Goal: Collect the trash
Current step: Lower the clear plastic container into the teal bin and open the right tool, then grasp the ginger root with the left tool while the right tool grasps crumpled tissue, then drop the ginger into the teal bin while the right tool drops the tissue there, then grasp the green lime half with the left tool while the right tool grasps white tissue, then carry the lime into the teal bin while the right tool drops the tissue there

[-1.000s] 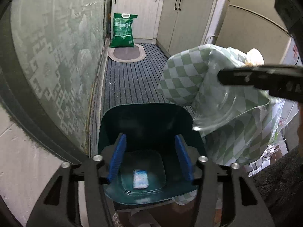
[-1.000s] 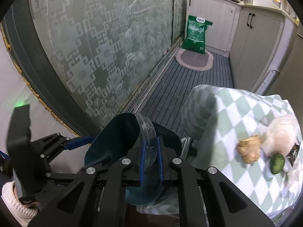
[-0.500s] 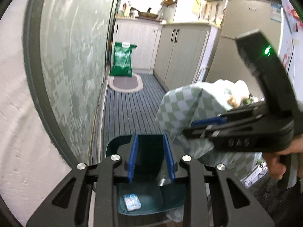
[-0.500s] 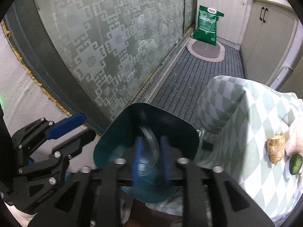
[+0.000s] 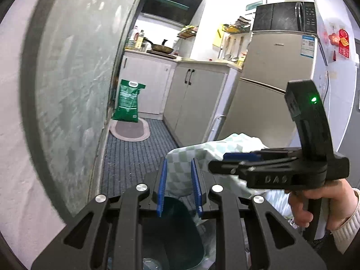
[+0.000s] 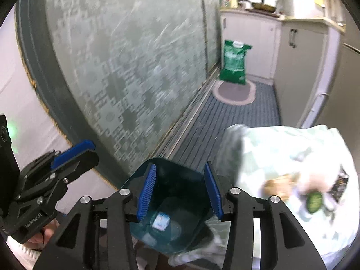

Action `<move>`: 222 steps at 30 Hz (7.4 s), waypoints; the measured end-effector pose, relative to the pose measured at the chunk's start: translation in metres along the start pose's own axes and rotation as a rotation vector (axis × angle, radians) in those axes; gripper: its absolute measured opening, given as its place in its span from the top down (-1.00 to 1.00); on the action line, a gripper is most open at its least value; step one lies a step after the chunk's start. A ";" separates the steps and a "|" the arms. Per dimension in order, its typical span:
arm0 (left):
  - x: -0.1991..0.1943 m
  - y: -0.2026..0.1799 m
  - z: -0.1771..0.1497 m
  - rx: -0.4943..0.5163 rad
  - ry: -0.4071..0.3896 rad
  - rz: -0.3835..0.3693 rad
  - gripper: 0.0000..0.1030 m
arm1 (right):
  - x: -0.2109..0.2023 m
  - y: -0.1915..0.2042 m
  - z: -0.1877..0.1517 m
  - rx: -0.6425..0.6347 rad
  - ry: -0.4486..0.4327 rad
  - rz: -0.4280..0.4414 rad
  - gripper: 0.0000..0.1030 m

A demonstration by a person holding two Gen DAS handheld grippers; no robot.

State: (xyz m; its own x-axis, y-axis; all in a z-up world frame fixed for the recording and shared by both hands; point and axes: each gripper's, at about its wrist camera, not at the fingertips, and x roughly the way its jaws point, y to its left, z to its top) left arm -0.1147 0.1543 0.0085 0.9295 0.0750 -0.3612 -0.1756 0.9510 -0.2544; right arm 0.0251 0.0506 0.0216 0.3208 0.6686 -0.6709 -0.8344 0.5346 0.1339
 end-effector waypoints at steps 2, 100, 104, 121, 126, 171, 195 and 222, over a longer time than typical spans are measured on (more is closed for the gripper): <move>0.011 -0.010 0.001 0.007 0.015 -0.011 0.58 | -0.011 -0.013 -0.001 0.019 -0.031 -0.022 -0.03; 0.150 0.037 -0.090 0.036 0.616 0.285 0.13 | -0.078 -0.088 -0.012 0.114 -0.139 -0.135 0.76; 0.148 0.050 -0.099 0.031 0.655 0.301 0.07 | -0.059 -0.064 -0.007 0.078 -0.102 -0.095 0.76; 0.087 0.054 -0.066 0.046 0.454 0.280 0.63 | 0.035 0.006 -0.014 -0.038 0.139 -0.075 0.76; 0.052 0.039 -0.041 0.055 0.289 0.212 0.71 | 0.055 0.015 -0.019 -0.057 0.195 -0.059 0.76; 0.056 -0.115 0.024 0.092 -0.069 -0.140 0.03 | -0.089 -0.141 -0.032 0.248 -0.203 -0.193 -0.52; 0.186 -0.187 -0.017 0.096 0.252 -0.167 0.15 | -0.109 -0.210 -0.012 0.155 -0.109 -0.188 -0.56; 0.144 -0.150 0.005 -0.015 0.155 -0.254 0.42 | -0.008 -0.207 0.010 0.219 0.122 -0.010 0.04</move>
State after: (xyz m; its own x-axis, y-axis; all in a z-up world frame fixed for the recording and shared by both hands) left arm 0.0469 0.0235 -0.0007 0.8837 -0.2124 -0.4170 0.0501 0.9289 -0.3670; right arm 0.1999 -0.0602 0.0065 0.2611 0.6026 -0.7541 -0.7103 0.6490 0.2727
